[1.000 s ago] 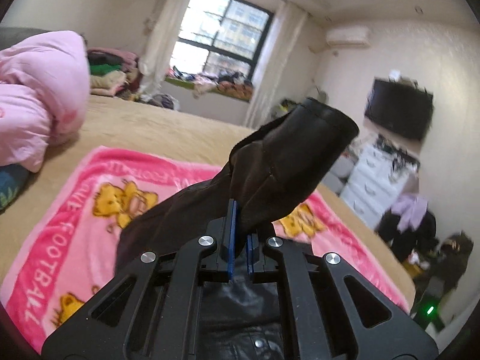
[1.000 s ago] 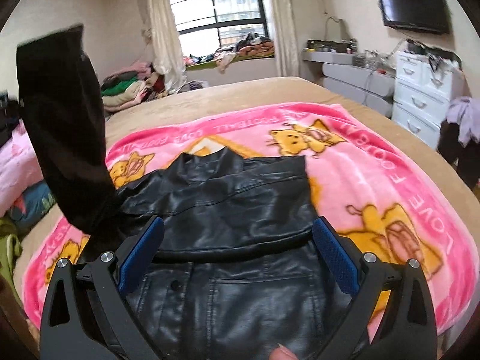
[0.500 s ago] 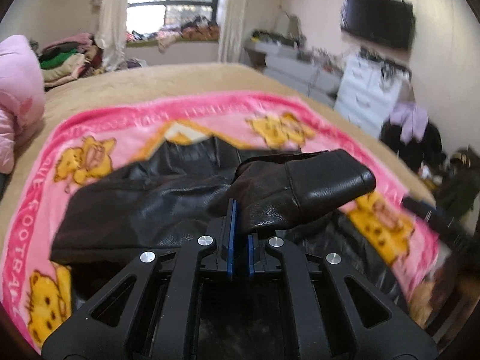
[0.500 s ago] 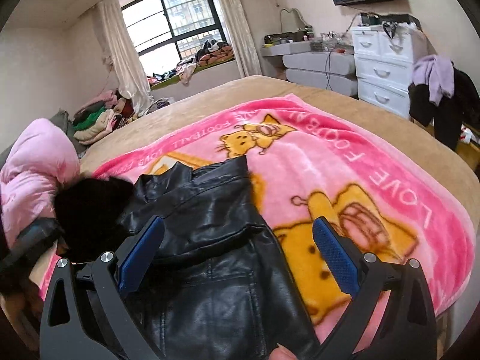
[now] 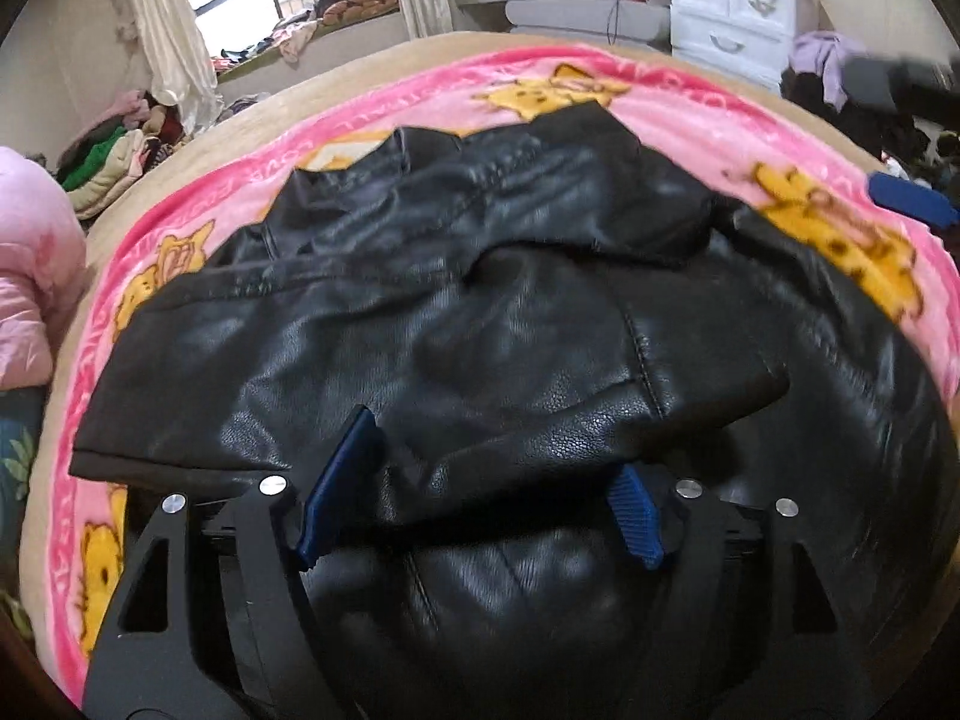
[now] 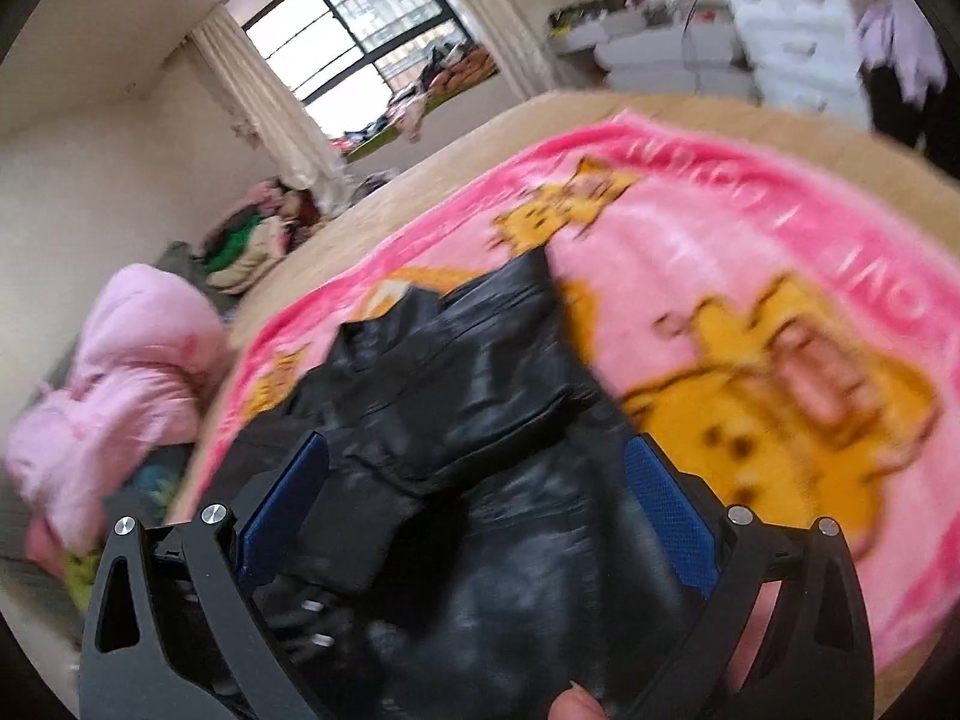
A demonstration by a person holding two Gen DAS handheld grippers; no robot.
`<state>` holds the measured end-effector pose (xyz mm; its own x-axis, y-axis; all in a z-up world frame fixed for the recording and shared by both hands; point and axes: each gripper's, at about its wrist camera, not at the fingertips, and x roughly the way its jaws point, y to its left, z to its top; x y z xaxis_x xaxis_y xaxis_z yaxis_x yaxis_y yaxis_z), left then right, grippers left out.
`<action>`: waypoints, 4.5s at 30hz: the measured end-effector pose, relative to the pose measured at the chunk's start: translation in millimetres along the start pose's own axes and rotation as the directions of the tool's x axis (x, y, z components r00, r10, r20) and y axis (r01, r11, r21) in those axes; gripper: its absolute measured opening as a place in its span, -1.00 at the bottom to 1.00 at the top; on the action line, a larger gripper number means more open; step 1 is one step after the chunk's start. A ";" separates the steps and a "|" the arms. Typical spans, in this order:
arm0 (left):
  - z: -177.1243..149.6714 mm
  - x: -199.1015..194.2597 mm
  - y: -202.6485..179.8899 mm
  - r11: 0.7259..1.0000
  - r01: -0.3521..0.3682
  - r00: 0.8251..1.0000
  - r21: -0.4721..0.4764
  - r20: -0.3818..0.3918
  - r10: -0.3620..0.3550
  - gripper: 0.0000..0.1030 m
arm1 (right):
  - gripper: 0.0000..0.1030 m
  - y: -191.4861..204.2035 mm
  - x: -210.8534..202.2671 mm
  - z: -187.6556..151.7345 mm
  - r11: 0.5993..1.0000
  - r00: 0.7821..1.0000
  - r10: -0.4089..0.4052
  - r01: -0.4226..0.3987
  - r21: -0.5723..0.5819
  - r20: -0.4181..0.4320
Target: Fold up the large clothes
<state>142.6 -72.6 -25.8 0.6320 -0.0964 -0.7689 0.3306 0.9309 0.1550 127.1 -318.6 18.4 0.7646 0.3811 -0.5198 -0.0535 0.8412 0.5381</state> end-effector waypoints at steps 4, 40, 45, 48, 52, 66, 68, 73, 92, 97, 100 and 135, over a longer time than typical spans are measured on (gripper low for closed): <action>-12.6 -4.8 4.8 0.998 0.056 0.998 0.000 -0.021 -0.056 0.69 | 0.91 10.4 24.7 -9.2 0.997 0.992 0.071 -0.069 0.020 -0.102; 6.0 23.9 254.3 0.807 0.185 0.980 -0.561 0.166 -0.110 -0.86 | -0.79 116.8 60.5 58.1 0.898 1.000 0.003 0.002 -0.441 0.009; 3.1 48.2 221.8 0.853 0.174 0.984 -0.493 0.062 -0.165 -0.88 | -0.80 116.3 61.0 63.0 0.855 0.998 -0.025 0.051 -0.515 0.057; -1.7 58.5 211.3 0.863 0.171 0.984 -0.475 0.040 -0.173 -0.89 | -0.80 109.6 67.2 65.1 0.850 0.997 -0.059 0.078 -0.521 0.052; -3.6 58.6 215.2 0.853 0.189 0.981 -0.487 0.046 -0.191 -0.89 | -0.80 97.4 90.5 58.1 0.821 0.983 -0.178 0.171 -0.545 0.041; -1.7 61.5 216.6 0.854 0.188 0.981 -0.486 0.045 -0.191 -0.89 | 0.08 56.4 95.6 48.4 0.874 0.950 -0.311 0.293 -0.387 0.016; -1.8 61.5 216.4 0.853 0.188 0.981 -0.486 0.045 -0.191 -0.89 | 0.11 60.1 88.9 52.0 0.907 0.966 -0.258 0.255 -0.337 0.036; -1.6 62.2 215.7 0.860 0.180 0.982 -0.477 0.041 -0.183 -0.89 | 0.11 101.3 123.1 45.1 0.883 0.981 -0.193 0.162 -0.441 -0.026; 1.3 59.1 212.9 0.871 0.180 0.983 -0.457 0.046 -0.179 -0.86 | 0.05 82.4 214.5 16.3 0.843 0.923 -0.340 0.212 -0.495 -0.182; 11.5 42.2 205.3 0.897 0.185 0.983 -0.402 0.081 -0.166 -0.40 | 0.09 90.9 168.6 26.2 0.911 0.970 -0.194 0.123 -0.394 -0.145; 14.0 32.3 203.9 0.900 0.188 0.982 -0.394 0.094 -0.164 -0.33 | 0.09 92.7 148.1 27.1 0.920 0.979 -0.166 0.111 -0.377 -0.117; -0.7 42.8 154.8 0.908 0.262 0.960 -0.327 -0.012 -0.281 -0.48 | 0.05 72.5 152.4 -30.0 0.860 0.931 -0.318 0.205 -0.468 -0.177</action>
<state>220.3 67.6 -35.2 0.5053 -0.3502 -0.7887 0.2368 0.9352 -0.2635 220.5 -188.0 -41.8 0.6153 0.1553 -0.7729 -0.1902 0.9807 0.0457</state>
